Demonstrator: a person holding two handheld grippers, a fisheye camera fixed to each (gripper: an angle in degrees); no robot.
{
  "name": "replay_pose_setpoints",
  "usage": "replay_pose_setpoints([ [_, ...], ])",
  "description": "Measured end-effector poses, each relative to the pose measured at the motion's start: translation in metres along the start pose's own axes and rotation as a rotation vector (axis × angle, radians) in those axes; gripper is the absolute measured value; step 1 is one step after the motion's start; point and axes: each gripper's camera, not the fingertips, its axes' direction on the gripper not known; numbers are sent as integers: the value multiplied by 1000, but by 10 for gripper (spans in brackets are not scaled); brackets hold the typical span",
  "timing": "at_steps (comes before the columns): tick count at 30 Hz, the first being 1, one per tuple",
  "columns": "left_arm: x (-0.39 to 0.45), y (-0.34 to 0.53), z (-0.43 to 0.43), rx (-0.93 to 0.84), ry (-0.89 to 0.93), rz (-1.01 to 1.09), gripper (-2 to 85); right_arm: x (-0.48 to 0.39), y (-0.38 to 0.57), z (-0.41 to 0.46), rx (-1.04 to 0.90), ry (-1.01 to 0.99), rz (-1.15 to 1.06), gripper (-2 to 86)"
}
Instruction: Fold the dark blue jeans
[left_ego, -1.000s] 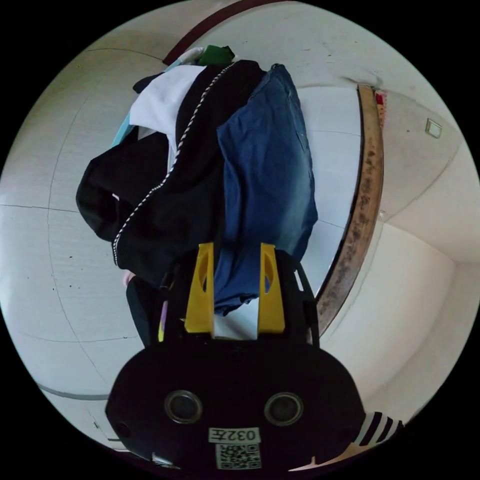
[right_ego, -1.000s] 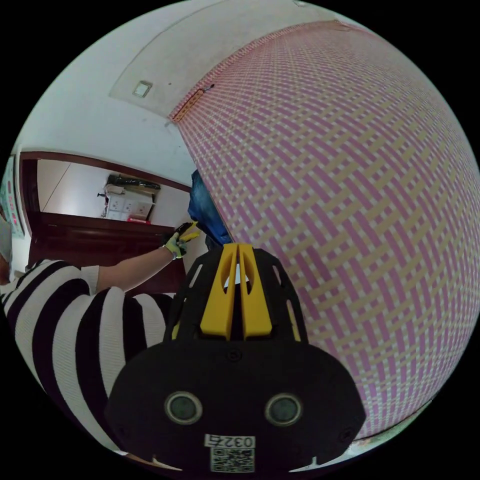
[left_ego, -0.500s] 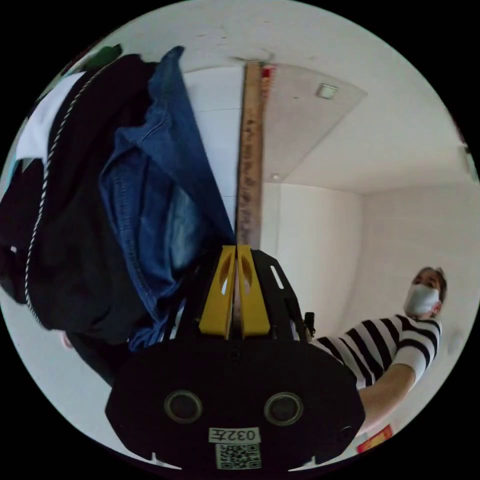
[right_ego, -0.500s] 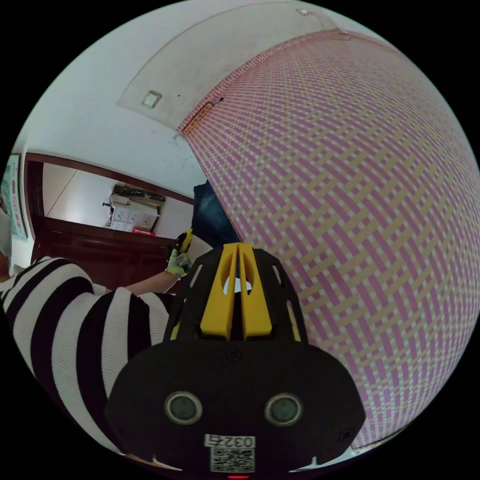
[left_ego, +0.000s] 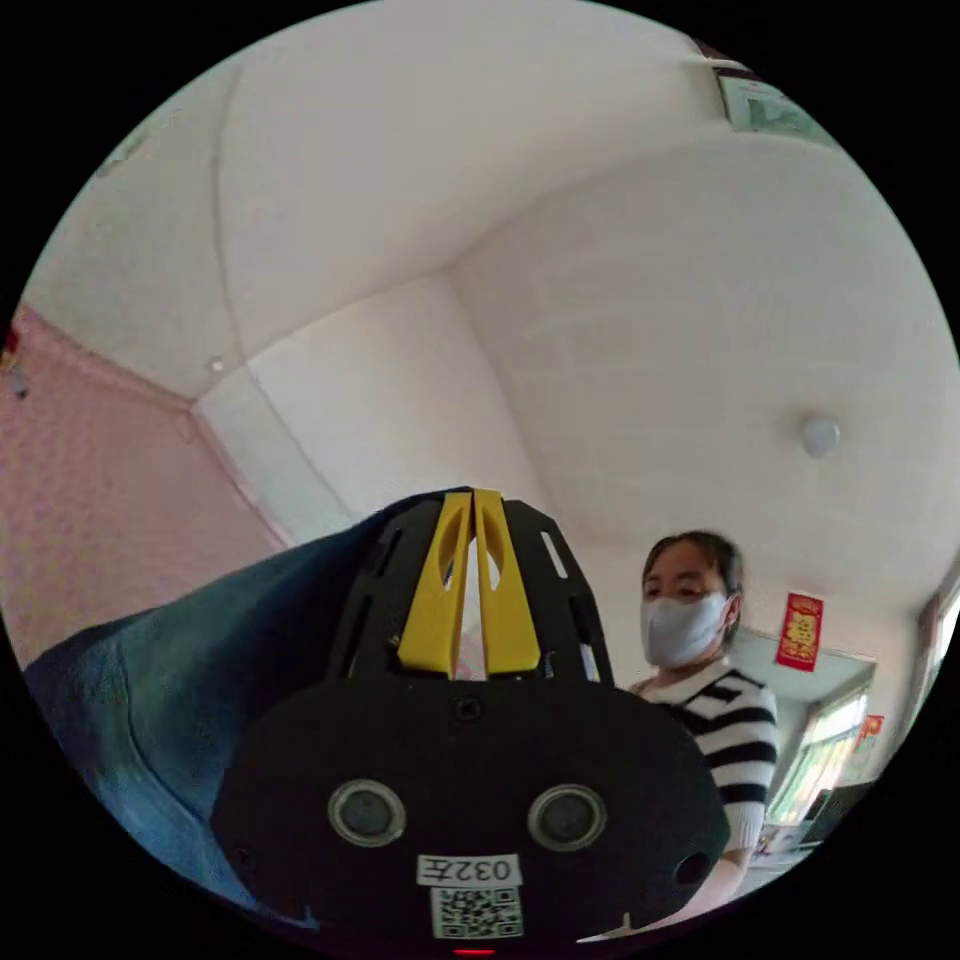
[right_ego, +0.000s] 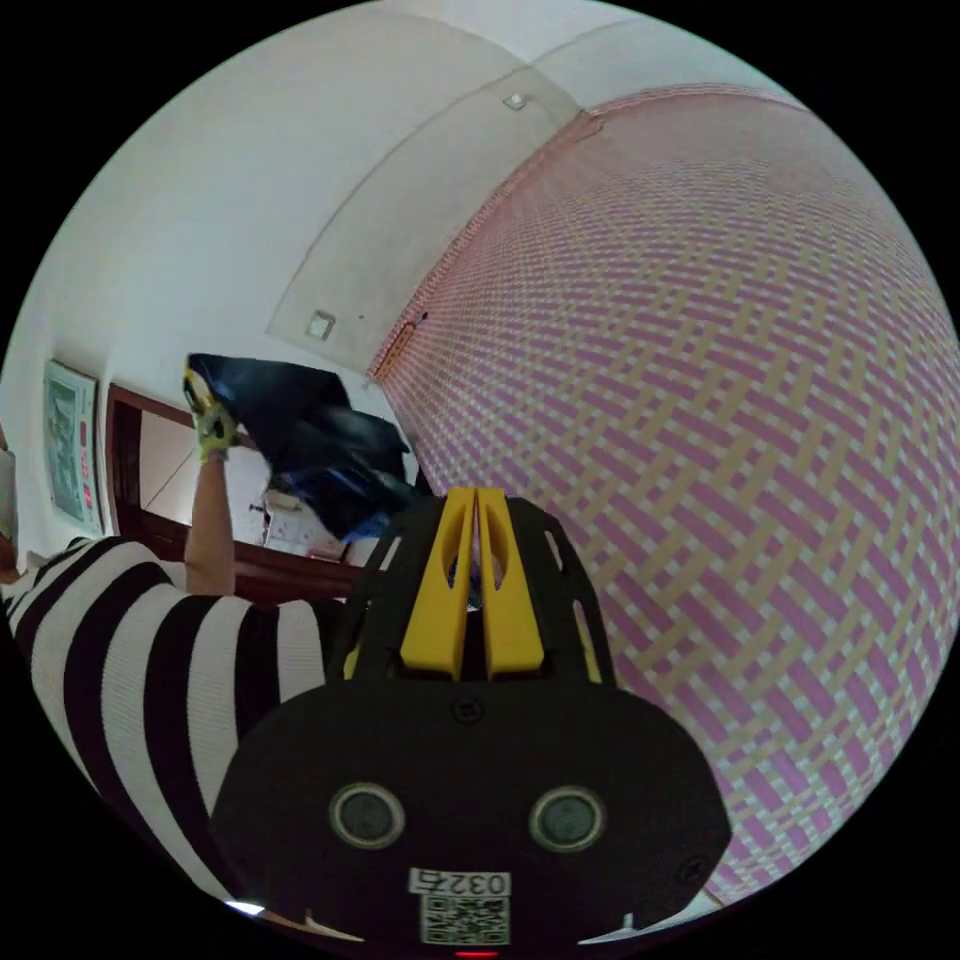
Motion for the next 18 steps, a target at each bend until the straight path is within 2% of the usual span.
replay_pose_setpoints([
  [2, 32, -15, 98, -42, 186, 7, -9, 19, 16, -26, 78, -10, 34, -10],
  [6, 96, -17, 255, -111, 320, 14, -9, 48, 41, -62, 192, -21, 93, -10],
  [8, 146, -6, 355, -193, 395, 91, -9, 63, 56, -83, 257, -14, 119, -10],
  [12, 202, 31, 459, -174, 538, 130, -9, 79, 78, -115, 360, 10, 161, -10],
  [15, 216, 71, 512, -134, 685, 56, -9, 92, 99, -141, 453, 33, 222, -10],
  [18, 210, 110, 553, -195, 811, -43, -9, 104, 122, -165, 526, 78, 286, -10],
])
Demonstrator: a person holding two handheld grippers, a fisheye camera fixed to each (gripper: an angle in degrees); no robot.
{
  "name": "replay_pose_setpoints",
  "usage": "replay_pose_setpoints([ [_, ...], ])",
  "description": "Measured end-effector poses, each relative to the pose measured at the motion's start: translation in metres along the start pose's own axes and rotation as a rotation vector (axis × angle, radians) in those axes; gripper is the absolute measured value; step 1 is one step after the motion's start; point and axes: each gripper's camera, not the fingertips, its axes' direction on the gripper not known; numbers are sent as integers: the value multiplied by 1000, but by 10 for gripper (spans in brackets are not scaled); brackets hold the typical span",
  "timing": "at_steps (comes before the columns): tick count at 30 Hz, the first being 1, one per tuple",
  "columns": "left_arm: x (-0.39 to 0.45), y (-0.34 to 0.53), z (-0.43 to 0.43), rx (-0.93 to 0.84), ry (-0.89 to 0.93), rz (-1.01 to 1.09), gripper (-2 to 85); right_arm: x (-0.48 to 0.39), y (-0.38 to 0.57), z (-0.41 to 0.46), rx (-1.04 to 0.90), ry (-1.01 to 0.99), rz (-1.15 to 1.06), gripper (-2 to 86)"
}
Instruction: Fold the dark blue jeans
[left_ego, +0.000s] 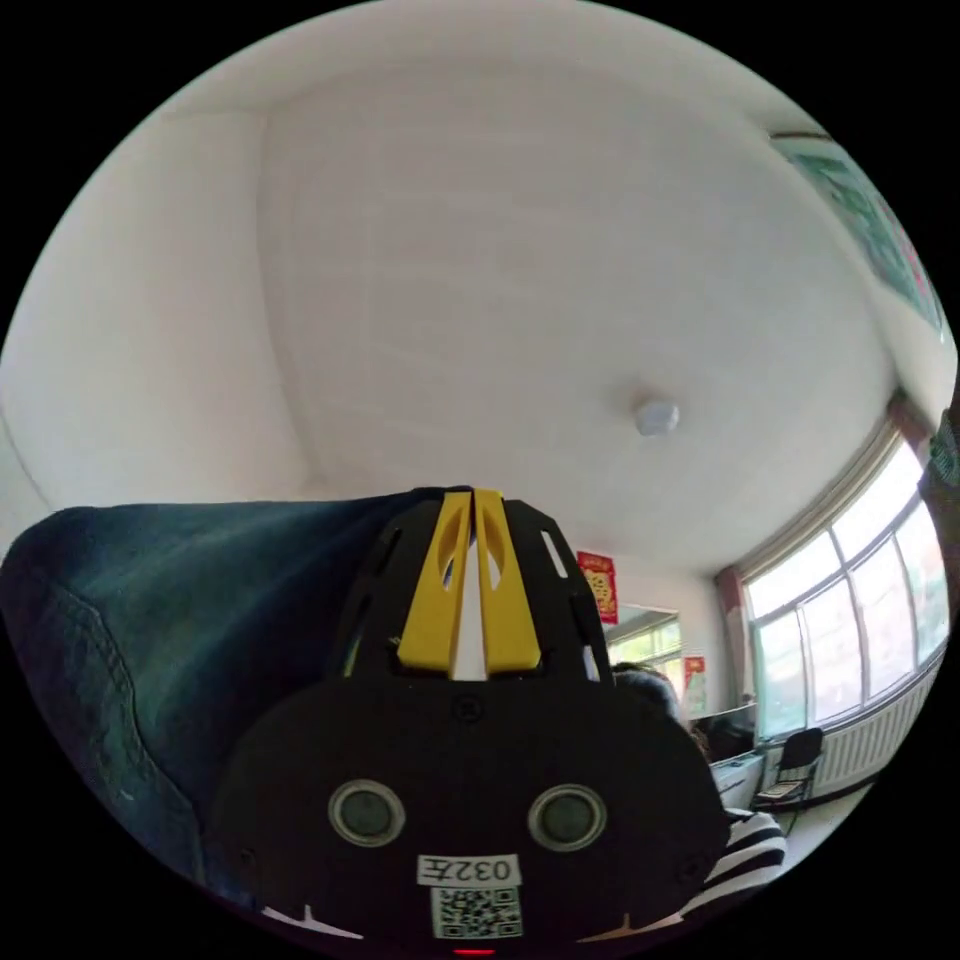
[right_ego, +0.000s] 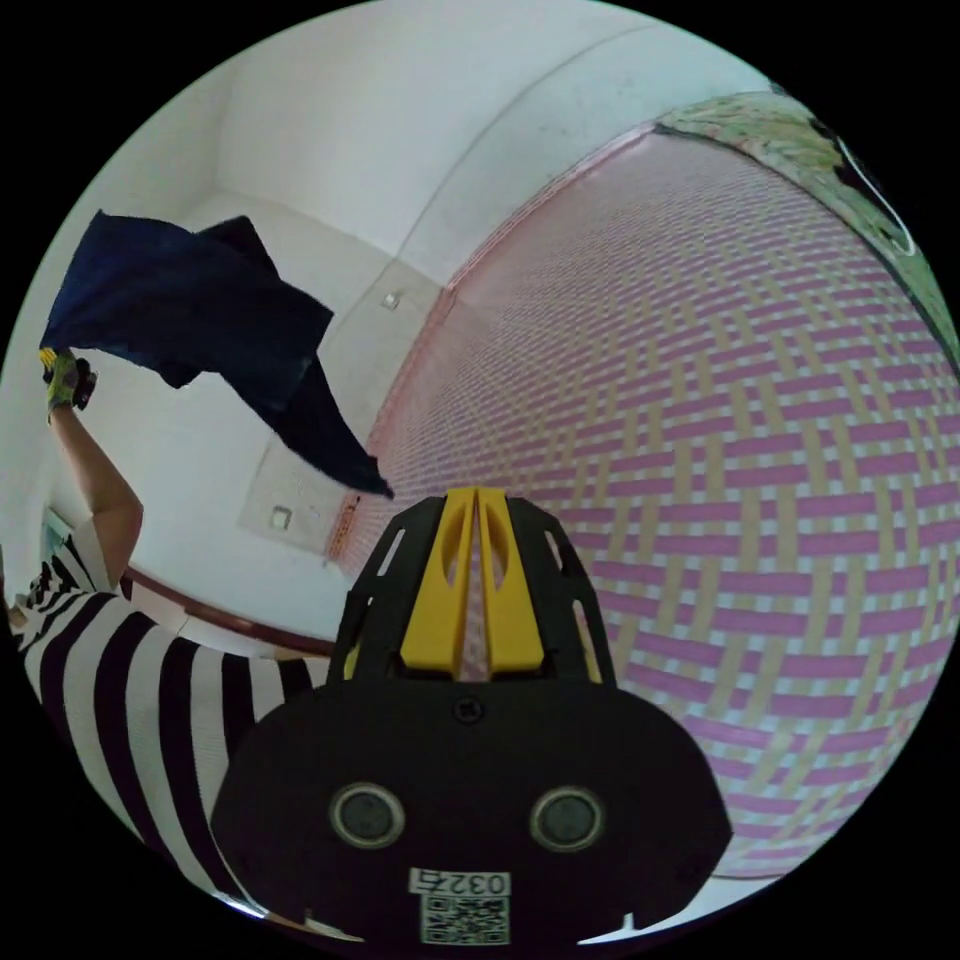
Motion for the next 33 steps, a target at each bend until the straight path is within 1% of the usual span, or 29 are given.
replay_pose_setpoints([
  [2, -28, 31, 6, -54, 69, -59, -9, 13, 4, -22, 59, 40, 51, -10],
  [6, -76, 96, -21, -173, 89, -191, -9, 23, 15, -54, 168, 102, 118, -10],
  [8, -123, 157, -65, -274, 42, -354, -9, 26, 25, -70, 230, 152, 166, -10],
  [9, -136, 176, -80, -288, 10, -417, -9, 26, 28, -73, 242, 165, 179, -10],
  [11, -177, 262, -153, -319, -213, -688, -9, 24, 42, -81, 280, 233, 236, -10],
  [12, -185, 285, -171, -344, -277, -761, -9, 23, 46, -82, 289, 244, 249, -10],
  [13, -196, 328, -206, -392, -382, -891, -9, 21, 54, -82, 305, 252, 273, -10],
  [14, -200, 366, -237, -406, -466, -1009, -9, 18, 61, -80, 314, 251, 293, -10],
  [15, -200, 383, -251, -402, -511, -1066, -9, 16, 64, -78, 315, 250, 302, -9],
  [16, -199, 411, -272, -437, -598, -1171, -9, 12, 70, -72, 306, 246, 313, -9],
  [17, -197, 436, -288, -553, -706, -1293, -8, 8, 74, -63, 283, 236, 319, -8],
  [18, -195, 447, -294, -625, -755, -1350, -8, 6, 75, -58, 266, 229, 320, -8],
  [19, -193, 463, -300, -741, -790, -1417, -8, 2, 78, -48, 246, 221, 317, -6],
  [20, -191, 475, -304, -782, -785, -1469, -7, -3, 80, -37, 229, 220, 307, -3],
  [22, -190, 479, -308, -742, -777, -1479, -5, -10, 79, -21, 202, 198, 283, 8],
  [24, -190, 472, -310, -705, -815, -1426, 2, -14, 73, -7, 175, 144, 249, 46],
  [27, -192, 452, -315, -634, -924, -1346, 36, -18, 58, 13, 129, 110, 218, 75],
  [29, -195, 427, -304, -571, -951, -1199, 28, -12, 49, 19, 133, 55, 244, 88],
  [30, -197, 421, -298, -570, -946, -1155, 26, -11, 46, 20, 132, 50, 250, 91],
  [32, -214, 402, -268, -574, -868, -1027, 24, -7, 34, 28, 68, 72, 246, 99],
  [33, -219, 399, -259, -580, -845, -1001, 25, -6, 31, 31, 41, 79, 245, 101],
])
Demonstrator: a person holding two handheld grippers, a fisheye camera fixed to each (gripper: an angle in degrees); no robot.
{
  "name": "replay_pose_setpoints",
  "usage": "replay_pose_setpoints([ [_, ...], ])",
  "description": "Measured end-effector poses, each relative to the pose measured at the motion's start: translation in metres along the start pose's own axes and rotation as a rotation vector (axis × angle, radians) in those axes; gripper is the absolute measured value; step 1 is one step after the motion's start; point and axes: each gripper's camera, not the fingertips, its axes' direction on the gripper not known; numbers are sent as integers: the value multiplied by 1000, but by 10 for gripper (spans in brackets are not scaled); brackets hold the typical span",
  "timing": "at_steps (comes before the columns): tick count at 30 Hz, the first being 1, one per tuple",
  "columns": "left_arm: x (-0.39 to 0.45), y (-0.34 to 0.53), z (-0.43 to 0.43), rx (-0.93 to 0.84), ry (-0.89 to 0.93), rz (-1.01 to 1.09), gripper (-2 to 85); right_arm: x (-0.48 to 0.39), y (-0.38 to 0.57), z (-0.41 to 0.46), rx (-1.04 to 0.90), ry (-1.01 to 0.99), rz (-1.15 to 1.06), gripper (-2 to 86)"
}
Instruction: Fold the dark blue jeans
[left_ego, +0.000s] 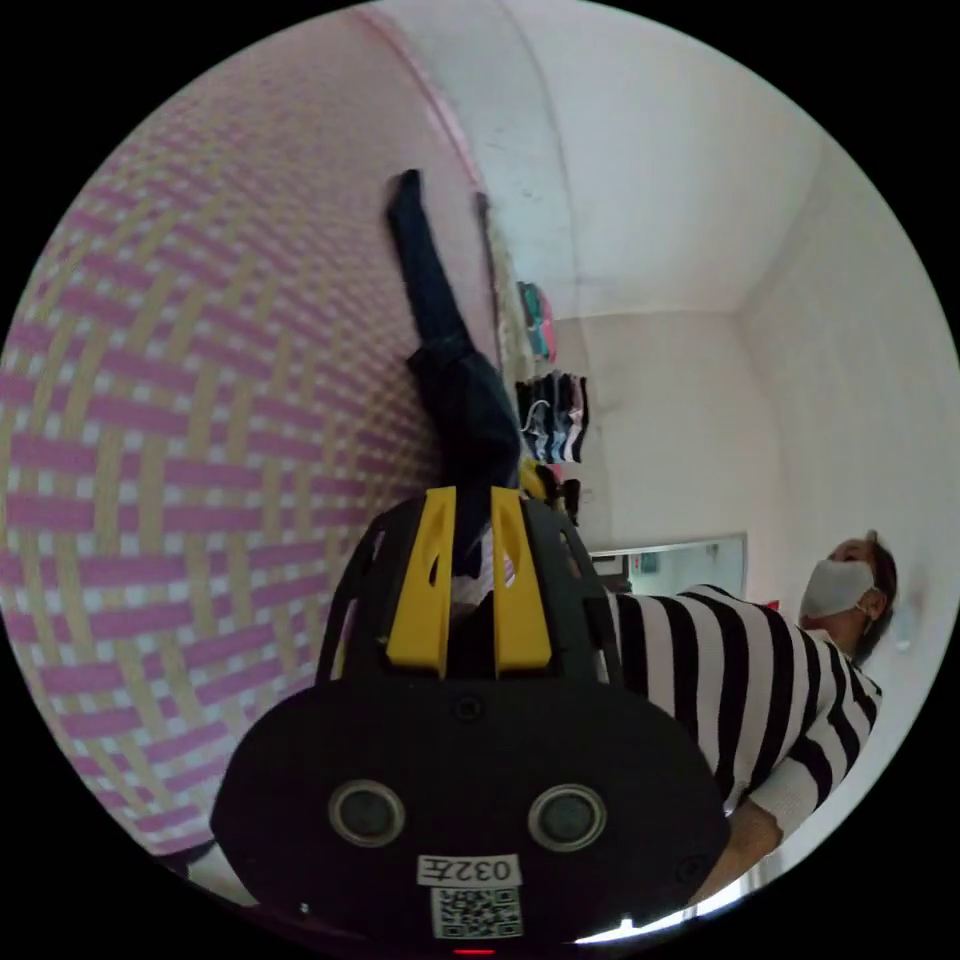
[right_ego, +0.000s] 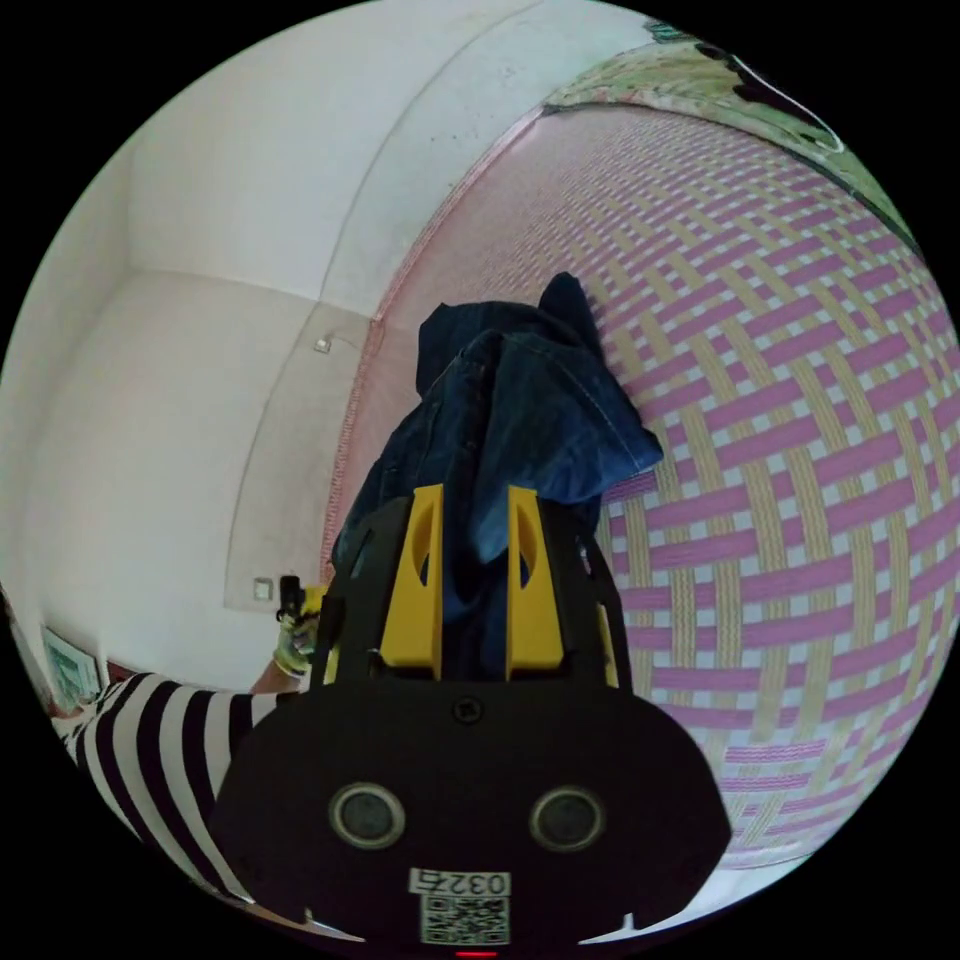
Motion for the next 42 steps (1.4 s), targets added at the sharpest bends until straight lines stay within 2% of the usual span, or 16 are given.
replay_pose_setpoints([
  [4, 51, -50, 58, -77, -33, 150, 54, -8, 1, 25, -136, -29, -35, 98],
  [7, 84, -83, 112, -158, -27, 217, 64, -33, 19, 26, -100, 132, -85, 50],
  [12, 125, -133, 201, -335, -197, 271, 92, -101, 56, 31, -57, 385, -349, 1],
  [17, 147, -180, 290, -473, -427, 271, 123, -135, 93, 42, -43, 363, -502, -9],
  [20, 151, -196, 330, -550, -567, 260, 146, -132, 108, 43, -27, 337, -494, -10],
  [24, 152, -202, 368, -665, -657, 241, 167, -135, 123, 39, -31, 313, -545, -10],
  [30, 173, -191, 418, -875, -996, 387, 166, -158, 138, 49, -84, 313, -619, -10],
  [32, 177, -176, 426, -952, -1123, 466, 135, -169, 140, 51, -88, 291, -636, -10],
  [35, 177, -162, 416, -975, -1251, 568, 56, -183, 140, 51, -99, 253, -675, -8],
  [37, 181, -160, 392, -952, -1193, 592, 13, -191, 141, 49, -114, 232, -695, -6],
  [39, 191, -166, 347, -854, -1023, 558, -1, -198, 143, 46, -126, 194, -727, 1],
  [41, 205, -180, 253, -647, -707, 484, -9, -207, 154, 31, -88, 122, -812, 29],
  [42, 208, -183, 222, -578, -634, 465, -11, -209, 156, 25, -66, 119, -820, 33],
])
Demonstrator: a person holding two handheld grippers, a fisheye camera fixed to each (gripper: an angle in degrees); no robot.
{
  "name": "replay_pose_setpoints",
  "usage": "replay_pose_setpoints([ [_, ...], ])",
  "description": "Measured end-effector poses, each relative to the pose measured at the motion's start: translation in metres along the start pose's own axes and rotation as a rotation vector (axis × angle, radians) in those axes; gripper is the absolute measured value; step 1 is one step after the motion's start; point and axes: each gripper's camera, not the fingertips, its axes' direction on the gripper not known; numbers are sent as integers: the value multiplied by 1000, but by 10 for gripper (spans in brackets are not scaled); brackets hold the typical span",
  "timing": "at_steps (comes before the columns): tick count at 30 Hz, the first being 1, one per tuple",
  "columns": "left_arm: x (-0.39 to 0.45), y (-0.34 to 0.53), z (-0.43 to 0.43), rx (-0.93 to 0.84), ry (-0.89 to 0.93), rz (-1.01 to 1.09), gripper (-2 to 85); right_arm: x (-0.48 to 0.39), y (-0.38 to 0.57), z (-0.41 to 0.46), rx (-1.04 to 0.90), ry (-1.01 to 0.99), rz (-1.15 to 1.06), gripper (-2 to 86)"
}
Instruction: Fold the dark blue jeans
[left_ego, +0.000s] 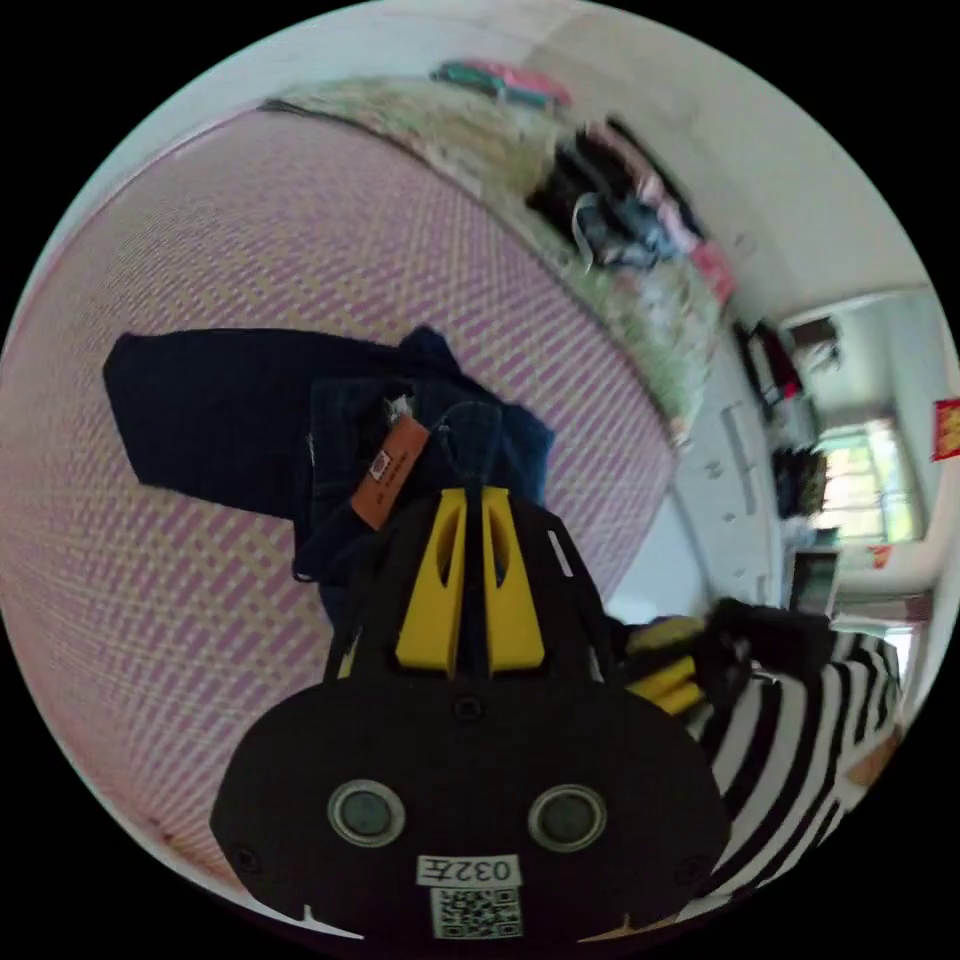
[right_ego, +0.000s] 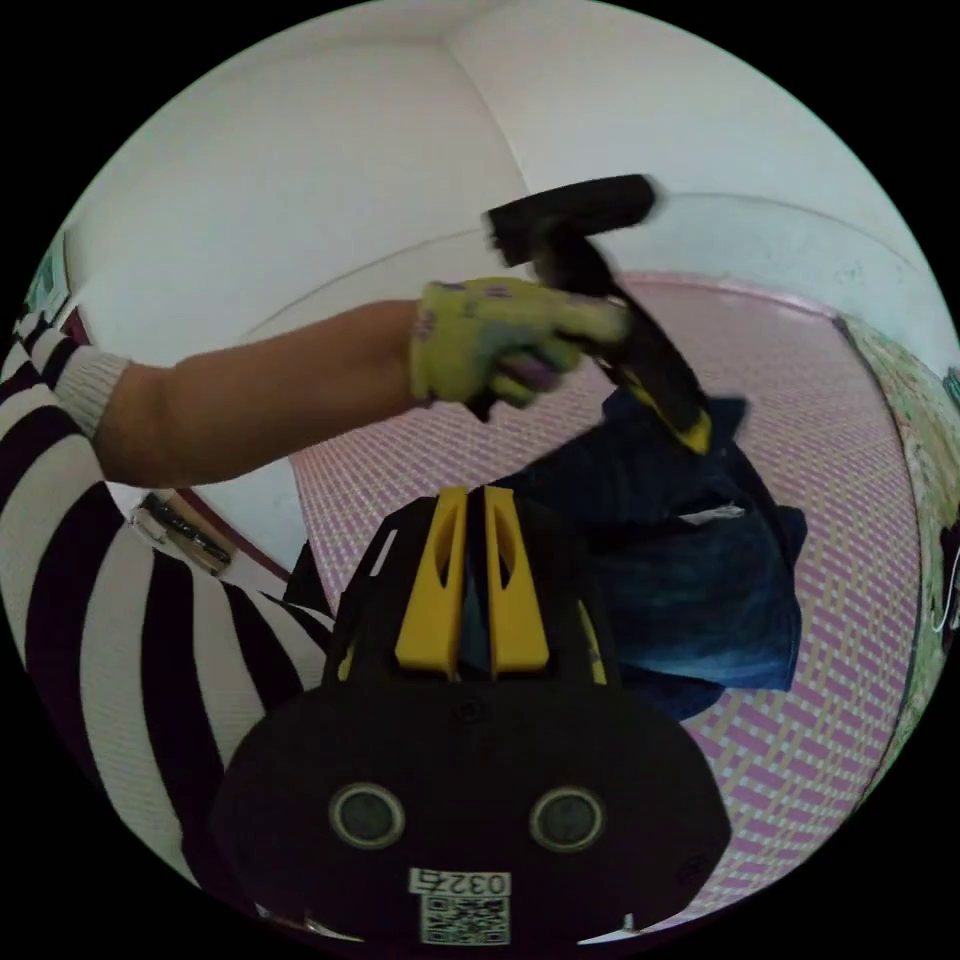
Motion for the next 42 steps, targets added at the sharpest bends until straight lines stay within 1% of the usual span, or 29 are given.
replay_pose_setpoints([
  [1, -26, 39, -47, 157, 95, -46, -13, -1, 4, -14, 46, 31, 8, 42],
  [2, -51, 88, -93, 316, 144, -75, -14, 3, 9, -29, 91, 60, 37, 44],
  [3, -63, 116, -114, 390, 147, -91, -14, 7, 12, -36, 107, 73, 63, 46],
  [5, -106, 244, -182, 678, 129, -165, -14, 35, 29, -55, 96, 110, 195, 47],
  [6, -115, 278, -193, 732, 111, -203, -15, 43, 34, -57, 83, 124, 231, 47],
  [7, -132, 346, -209, 848, 99, -273, -14, 59, 46, -63, 55, 152, 310, 48],
  [8, -147, 415, -215, 989, 124, -366, -15, 74, 56, -67, 25, 159, 385, 50],
  [9, -154, 448, -215, 1059, 138, -425, -15, 81, 60, -69, 7, 159, 420, 50],
  [10, -165, 513, -208, 1183, 155, -571, -15, 93, 67, -72, -25, 158, 483, 52],
  [11, -174, 571, -194, 1249, 154, -754, -16, 102, 71, -76, -37, 146, 539, 52],
  [12, -178, 597, -184, 1269, 152, -864, -16, 106, 72, -77, -43, 140, 564, 52],
  [13, -181, 642, -164, 1295, 147, -1050, -16, 114, 73, -77, -58, 129, 615, 54],
  [14, -182, 676, -144, 1307, 147, -1194, -16, 123, 72, -76, -52, 96, 668, 56],
  [16, -180, 709, -122, 1292, 143, -1307, -16, 137, 68, -76, -16, 31, 749, 59],
  [18, -182, 726, -110, 1242, 156, -1345, -16, 150, 57, -75, -6, -2, 792, 64],
  [21, -187, 746, -107, 1241, 202, -1346, -16, 172, 29, -73, -14, -26, 822, 66],
  [24, -190, 768, -119, 1277, 229, -1346, -16, 201, 0, -75, -29, -25, 878, 89],
  [28, -190, 798, -140, 1282, 245, -1332, -16, 262, -22, -76, -26, -98, 1065, 114],
  [31, -182, 821, -154, 1311, 244, -1333, -16, 301, -31, -77, -61, -40, 1183, 123],
  [33, -176, 837, -161, 1361, 255, -1337, -16, 320, -36, -75, -62, -61, 1246, 124],
  [35, -167, 858, -172, 1463, 271, -1340, -16, 338, -45, -66, -56, -157, 1306, 117],
  [36, -165, 863, -176, 1493, 273, -1337, -15, 341, -48, -63, -73, -160, 1312, 108],
  [38, -159, 879, -195, 1639, 290, -1294, -15, 352, -64, -57, -112, -142, 1322, 77],
  [39, -159, 881, -201, 1677, 299, -1276, -15, 355, -68, -56, -110, -149, 1320, 71],
  [40, -160, 883, -214, 1751, 317, -1233, -15, 360, -77, -53, -134, -158, 1306, 28],
  [41, -165, 881, -230, 1803, 342, -1178, -16, 364, -90, -49, -182, -173, 1265, 3],
  [42, -167, 878, -239, 1818, 352, -1148, -16, 365, -97, -47, -206, -179, 1247, 0],
])
